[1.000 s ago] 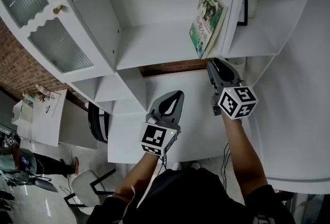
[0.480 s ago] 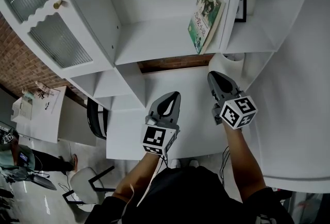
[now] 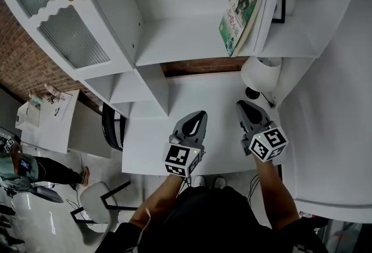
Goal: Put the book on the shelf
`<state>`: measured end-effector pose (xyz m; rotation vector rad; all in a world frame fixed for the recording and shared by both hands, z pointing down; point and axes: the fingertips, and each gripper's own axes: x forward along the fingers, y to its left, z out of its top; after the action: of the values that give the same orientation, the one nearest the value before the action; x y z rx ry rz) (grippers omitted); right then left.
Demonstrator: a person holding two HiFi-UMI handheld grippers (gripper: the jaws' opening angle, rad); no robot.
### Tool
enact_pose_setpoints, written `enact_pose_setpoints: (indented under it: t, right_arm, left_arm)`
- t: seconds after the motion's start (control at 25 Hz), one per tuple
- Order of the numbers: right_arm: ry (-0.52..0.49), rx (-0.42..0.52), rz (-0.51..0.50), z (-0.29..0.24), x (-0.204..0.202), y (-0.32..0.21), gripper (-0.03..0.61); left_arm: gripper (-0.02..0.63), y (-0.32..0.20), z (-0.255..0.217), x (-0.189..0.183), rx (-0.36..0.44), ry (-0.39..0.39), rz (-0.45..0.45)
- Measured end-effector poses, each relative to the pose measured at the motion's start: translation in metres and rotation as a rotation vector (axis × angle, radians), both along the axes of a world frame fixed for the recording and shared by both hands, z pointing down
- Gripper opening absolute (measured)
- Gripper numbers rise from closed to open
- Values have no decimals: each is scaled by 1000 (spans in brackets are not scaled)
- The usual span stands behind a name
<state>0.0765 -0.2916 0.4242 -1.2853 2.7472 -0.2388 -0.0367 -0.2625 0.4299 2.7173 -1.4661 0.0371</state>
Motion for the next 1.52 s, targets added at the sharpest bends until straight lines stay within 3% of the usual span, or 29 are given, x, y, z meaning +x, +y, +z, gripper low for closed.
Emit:
enact_pose_setpoints:
  t: [0.56,0.88,1.24,1.52]
  right_arm:
    - [-62,-52,-89,37,-21,45,46]
    - [-58,-87,-93,61,-19,71,46]
    - [-18,-105,-115,77,-20,95,46]
    - [-9,-141,-153,99,-28,126,46]
  left_arm:
    - [20,32,46,7,-56,-24,42]
    - [20,48,62,-2,-63,-22,35]
    - [20,73,94,-14,-151,-11,10]
    - [20,89,111,-26,-163,1,6]
